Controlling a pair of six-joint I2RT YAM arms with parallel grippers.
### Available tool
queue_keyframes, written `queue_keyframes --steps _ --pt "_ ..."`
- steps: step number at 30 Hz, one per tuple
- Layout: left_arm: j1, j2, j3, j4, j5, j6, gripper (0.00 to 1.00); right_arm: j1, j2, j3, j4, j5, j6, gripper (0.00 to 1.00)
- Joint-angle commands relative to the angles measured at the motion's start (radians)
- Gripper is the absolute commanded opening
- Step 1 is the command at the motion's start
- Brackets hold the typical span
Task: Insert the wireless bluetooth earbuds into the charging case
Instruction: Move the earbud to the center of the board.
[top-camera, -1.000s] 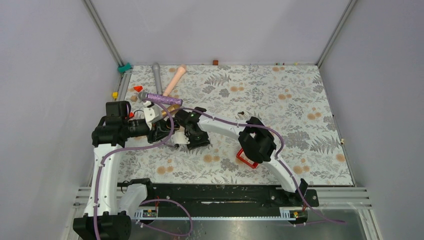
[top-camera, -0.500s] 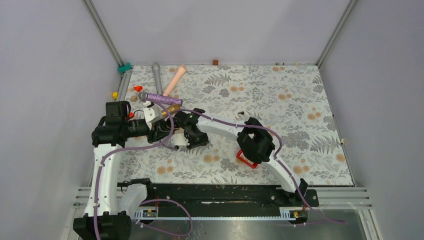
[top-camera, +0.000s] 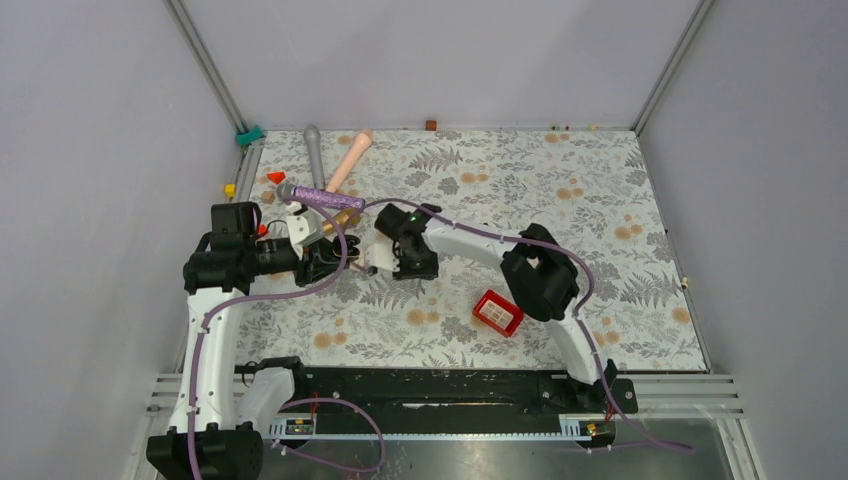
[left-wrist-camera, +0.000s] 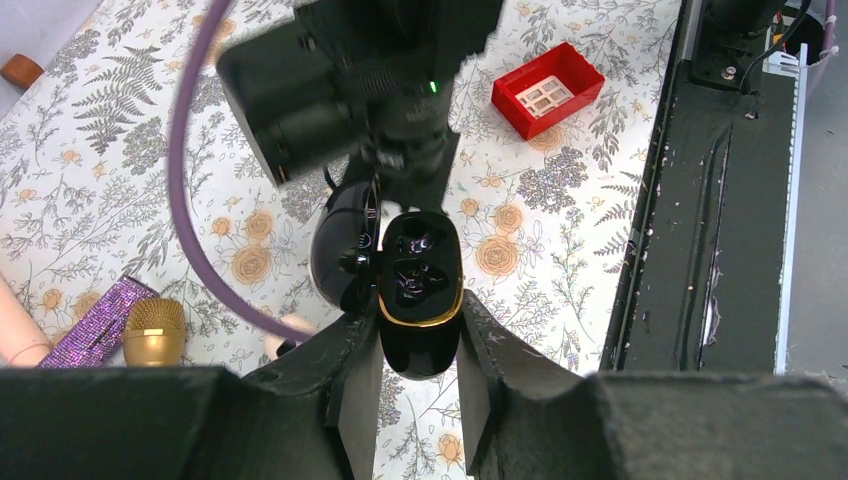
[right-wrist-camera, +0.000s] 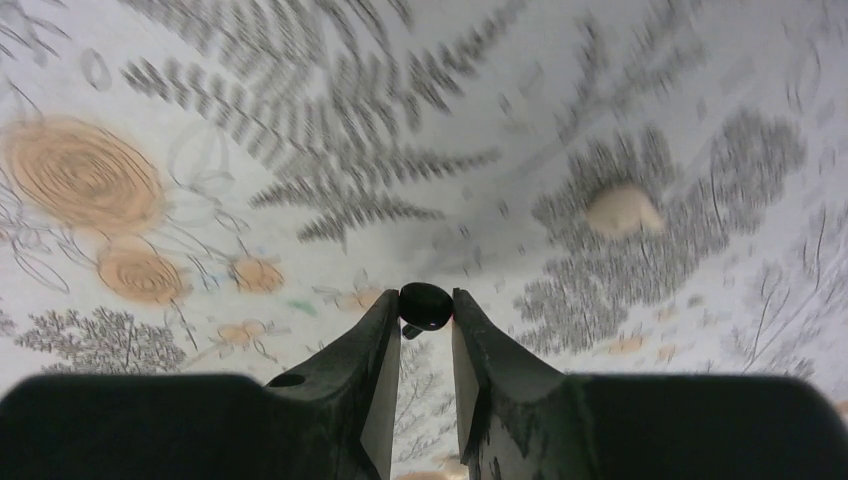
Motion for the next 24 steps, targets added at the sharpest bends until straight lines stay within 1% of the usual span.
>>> queue_keyframes --steps 1,5,9,14,16,19,21,24 --pt "0.006 -0.001 -0.003 0.016 0.069 0.023 0.00 -0.086 -0.124 -0.038 0.036 -0.049 0.174 0.20" --pt "0.006 0.004 -0.003 0.017 0.074 0.023 0.00 -0.141 -0.134 -0.058 0.035 -0.062 0.304 0.21" --pt "0.007 0.002 -0.001 0.016 0.077 0.020 0.00 -0.189 -0.121 -0.074 0.053 -0.072 0.479 0.22" --pt "0.006 -0.010 -0.004 0.017 0.075 0.020 0.00 -0.253 -0.049 -0.045 0.054 -0.043 0.681 0.24" --pt "0.006 -0.013 -0.004 0.017 0.076 0.020 0.00 -0.271 -0.036 -0.041 0.064 -0.034 0.725 0.24" --pt "0.006 -0.016 -0.006 0.017 0.075 0.021 0.00 -0.288 -0.045 -0.076 0.111 -0.011 0.771 0.25" --pt "0.006 -0.017 -0.008 0.016 0.073 0.024 0.00 -0.293 -0.042 -0.083 0.116 0.022 0.786 0.26" --pt "0.007 -0.015 -0.008 0.017 0.074 0.027 0.00 -0.297 -0.034 -0.085 0.116 0.010 0.800 0.29"
